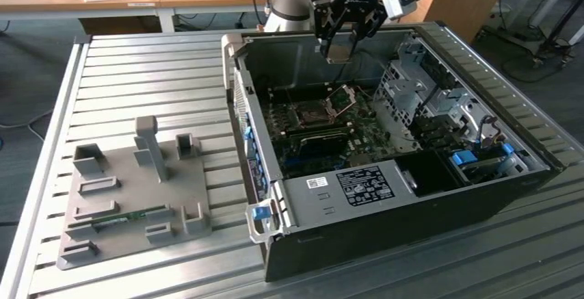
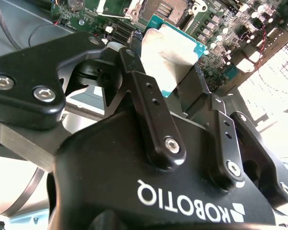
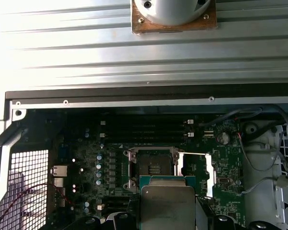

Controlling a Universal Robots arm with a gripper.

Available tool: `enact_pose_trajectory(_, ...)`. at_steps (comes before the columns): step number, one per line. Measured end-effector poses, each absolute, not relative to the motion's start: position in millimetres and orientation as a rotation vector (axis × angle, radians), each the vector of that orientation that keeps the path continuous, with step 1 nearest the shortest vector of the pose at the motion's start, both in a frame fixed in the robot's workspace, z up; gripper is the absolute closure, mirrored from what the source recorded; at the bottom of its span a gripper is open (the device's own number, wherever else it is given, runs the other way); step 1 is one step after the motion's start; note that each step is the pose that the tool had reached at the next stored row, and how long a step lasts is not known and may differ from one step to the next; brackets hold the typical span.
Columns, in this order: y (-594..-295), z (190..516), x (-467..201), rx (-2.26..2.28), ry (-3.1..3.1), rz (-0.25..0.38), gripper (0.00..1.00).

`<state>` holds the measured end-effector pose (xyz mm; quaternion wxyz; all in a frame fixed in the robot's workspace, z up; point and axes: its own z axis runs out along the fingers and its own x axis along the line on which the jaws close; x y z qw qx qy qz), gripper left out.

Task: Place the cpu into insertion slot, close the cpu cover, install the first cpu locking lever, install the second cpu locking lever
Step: 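Place the cpu into insertion slot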

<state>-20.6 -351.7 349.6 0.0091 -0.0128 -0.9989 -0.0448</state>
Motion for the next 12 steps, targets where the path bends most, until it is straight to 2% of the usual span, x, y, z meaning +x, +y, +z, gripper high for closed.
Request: enact_pose_trajectory(12, -351.7, 345.7, -20.5, -0.04, -3.12, -0.14, 0.46)
